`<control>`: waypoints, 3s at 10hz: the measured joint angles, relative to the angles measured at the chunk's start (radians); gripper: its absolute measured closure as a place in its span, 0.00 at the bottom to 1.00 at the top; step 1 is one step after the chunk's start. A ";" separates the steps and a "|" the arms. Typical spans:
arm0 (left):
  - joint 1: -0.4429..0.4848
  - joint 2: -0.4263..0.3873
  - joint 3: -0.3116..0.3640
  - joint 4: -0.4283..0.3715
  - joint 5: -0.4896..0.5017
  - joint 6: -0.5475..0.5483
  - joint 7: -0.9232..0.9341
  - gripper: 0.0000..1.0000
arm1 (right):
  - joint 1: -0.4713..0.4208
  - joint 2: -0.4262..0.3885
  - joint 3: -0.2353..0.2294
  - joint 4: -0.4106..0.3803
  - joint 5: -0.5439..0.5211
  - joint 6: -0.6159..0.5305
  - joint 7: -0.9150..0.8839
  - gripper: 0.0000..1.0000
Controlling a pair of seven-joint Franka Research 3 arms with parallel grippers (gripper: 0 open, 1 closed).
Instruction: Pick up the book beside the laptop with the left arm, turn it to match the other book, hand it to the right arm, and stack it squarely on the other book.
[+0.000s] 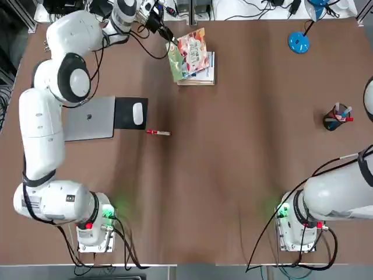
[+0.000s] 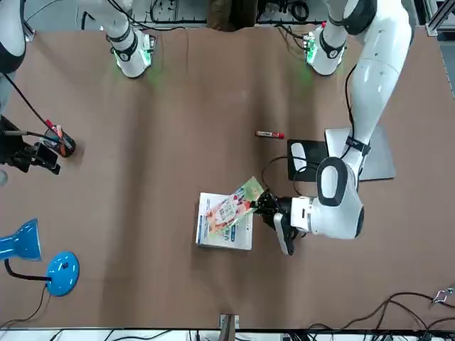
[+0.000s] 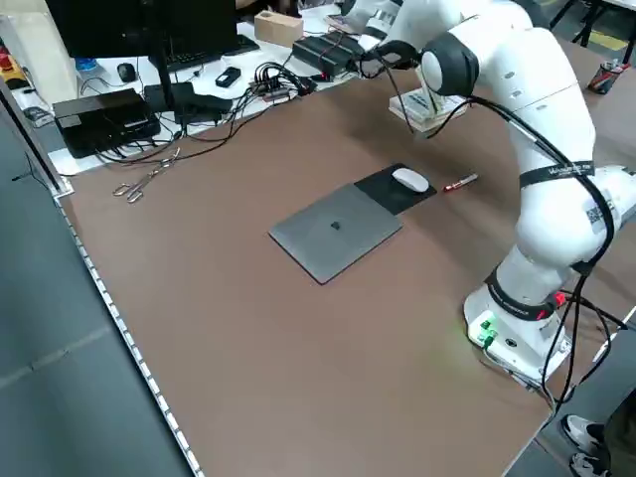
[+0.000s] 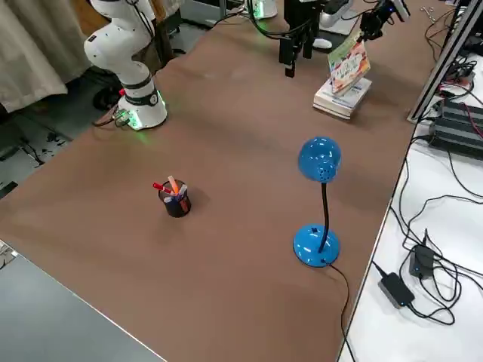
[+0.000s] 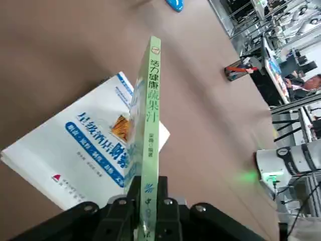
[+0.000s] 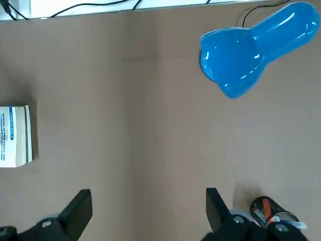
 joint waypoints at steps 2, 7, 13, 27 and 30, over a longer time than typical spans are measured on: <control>-0.040 0.020 0.054 0.036 0.000 0.015 0.039 0.85 | 0.000 0.000 0.000 0.000 0.000 0.000 0.000 0.00; -0.098 0.063 0.106 0.048 0.000 0.084 0.141 0.85 | 0.000 0.004 0.000 0.000 0.000 0.001 0.000 0.00; -0.166 0.065 0.157 0.051 0.000 0.129 0.245 0.85 | 0.000 0.006 0.000 0.000 0.000 0.002 0.000 0.00; -0.247 0.075 0.221 0.063 0.000 0.178 0.338 0.08 | 0.041 0.052 0.009 0.000 0.043 0.070 0.021 1.00; -0.241 0.028 0.229 0.086 0.024 0.173 0.179 0.00 | 0.087 0.095 0.011 -0.001 0.105 0.098 0.208 1.00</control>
